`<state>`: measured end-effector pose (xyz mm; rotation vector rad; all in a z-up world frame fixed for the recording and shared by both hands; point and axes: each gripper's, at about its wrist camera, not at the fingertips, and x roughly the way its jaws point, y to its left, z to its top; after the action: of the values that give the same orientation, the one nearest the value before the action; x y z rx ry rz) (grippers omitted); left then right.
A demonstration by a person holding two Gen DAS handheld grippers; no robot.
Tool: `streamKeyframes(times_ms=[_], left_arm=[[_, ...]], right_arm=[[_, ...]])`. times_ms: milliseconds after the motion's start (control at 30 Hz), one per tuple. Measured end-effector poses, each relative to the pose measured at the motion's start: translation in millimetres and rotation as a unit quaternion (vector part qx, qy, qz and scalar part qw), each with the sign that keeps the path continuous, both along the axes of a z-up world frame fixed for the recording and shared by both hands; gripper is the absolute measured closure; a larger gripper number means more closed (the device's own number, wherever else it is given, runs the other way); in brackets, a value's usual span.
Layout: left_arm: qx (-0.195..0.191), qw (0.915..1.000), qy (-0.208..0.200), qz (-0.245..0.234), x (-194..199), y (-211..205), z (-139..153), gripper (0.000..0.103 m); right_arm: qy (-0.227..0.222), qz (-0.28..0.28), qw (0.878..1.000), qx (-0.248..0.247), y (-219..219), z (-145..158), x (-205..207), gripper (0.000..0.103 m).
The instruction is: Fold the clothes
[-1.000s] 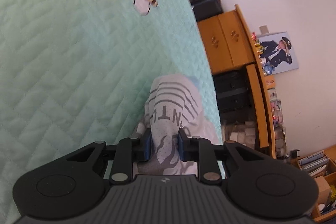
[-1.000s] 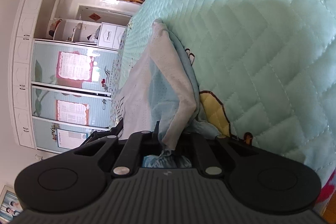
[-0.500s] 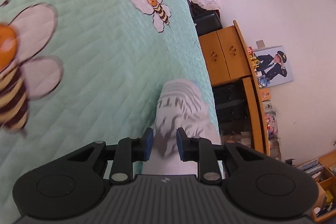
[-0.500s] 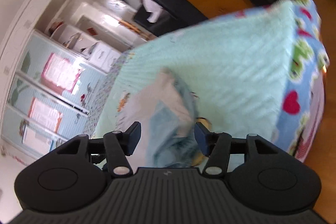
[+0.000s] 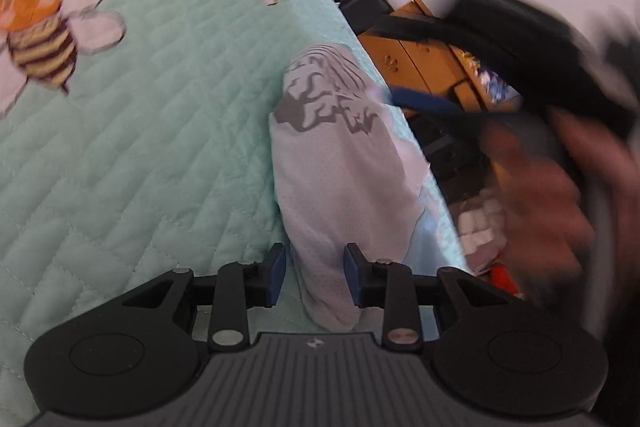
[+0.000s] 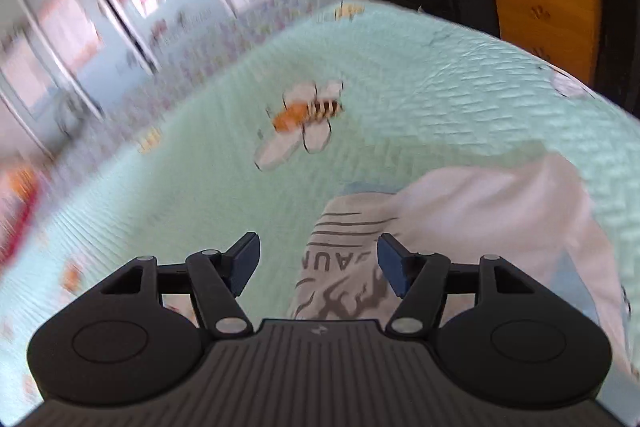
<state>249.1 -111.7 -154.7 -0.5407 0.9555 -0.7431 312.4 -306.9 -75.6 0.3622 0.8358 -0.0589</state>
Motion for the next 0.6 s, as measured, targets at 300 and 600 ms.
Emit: streamKeyframes(times_ms=[300, 600], left_arm=[[0.015, 0.9992, -0.028, -0.025, -3.1, -14.9, -0.5, 0.066], [0.065, 0.9809, -0.165, -0.080, -43.6, -48.0, 47.6, 0.067]], right_arm=[[0.081, 0.008, 0.977, -0.199, 35.4, -37.4, 37.9, 0.091], [-0.106, -0.048, 0.990, 0.083, -99.8, 31.3, -78.4, 0.097]])
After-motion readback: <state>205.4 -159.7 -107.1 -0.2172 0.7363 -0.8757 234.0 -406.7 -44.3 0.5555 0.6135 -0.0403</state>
